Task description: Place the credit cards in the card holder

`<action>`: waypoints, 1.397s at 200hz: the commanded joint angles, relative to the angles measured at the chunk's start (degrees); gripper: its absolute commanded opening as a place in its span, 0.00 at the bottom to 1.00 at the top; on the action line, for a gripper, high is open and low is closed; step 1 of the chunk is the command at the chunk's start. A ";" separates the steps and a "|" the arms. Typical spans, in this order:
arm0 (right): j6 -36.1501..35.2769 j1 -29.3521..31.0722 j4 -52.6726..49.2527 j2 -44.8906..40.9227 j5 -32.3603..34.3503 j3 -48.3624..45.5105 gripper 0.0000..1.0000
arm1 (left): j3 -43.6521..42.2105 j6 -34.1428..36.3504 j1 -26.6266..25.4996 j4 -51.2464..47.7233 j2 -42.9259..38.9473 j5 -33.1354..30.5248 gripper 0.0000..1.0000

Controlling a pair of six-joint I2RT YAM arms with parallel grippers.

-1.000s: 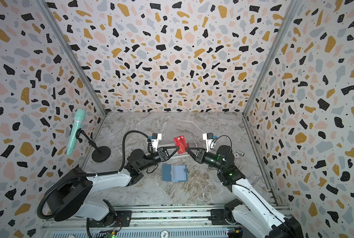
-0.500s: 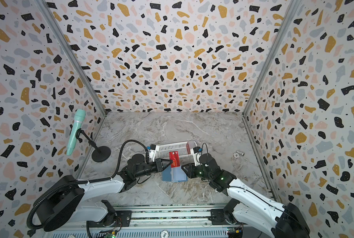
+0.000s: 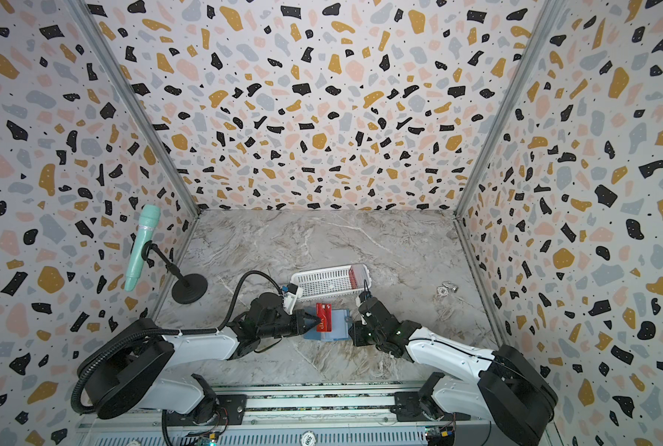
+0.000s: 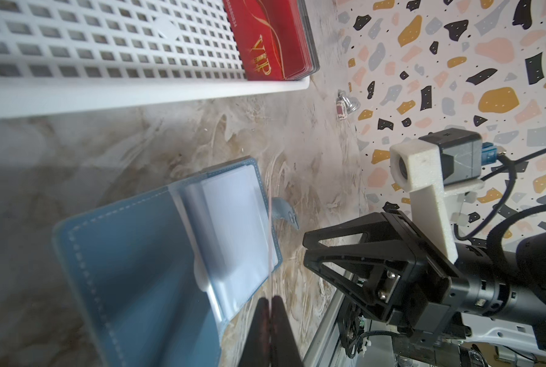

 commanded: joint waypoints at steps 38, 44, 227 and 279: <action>-0.27 0.44 4.35 3.80 0.63 -0.36 0.20 | 0.63 0.56 0.34 -1.40 0.66 -0.52 0.00; -0.15 0.45 4.58 4.12 0.58 -0.36 0.20 | 0.70 0.45 0.35 -1.77 0.62 -0.60 0.00; 0.07 2.36 6.15 7.73 3.12 -1.67 0.14 | 1.12 -5.54 1.92 -1.45 5.76 1.74 0.00; -0.26 2.87 5.54 8.69 3.63 -1.41 0.13 | 1.07 -7.13 2.27 0.28 7.43 2.98 0.00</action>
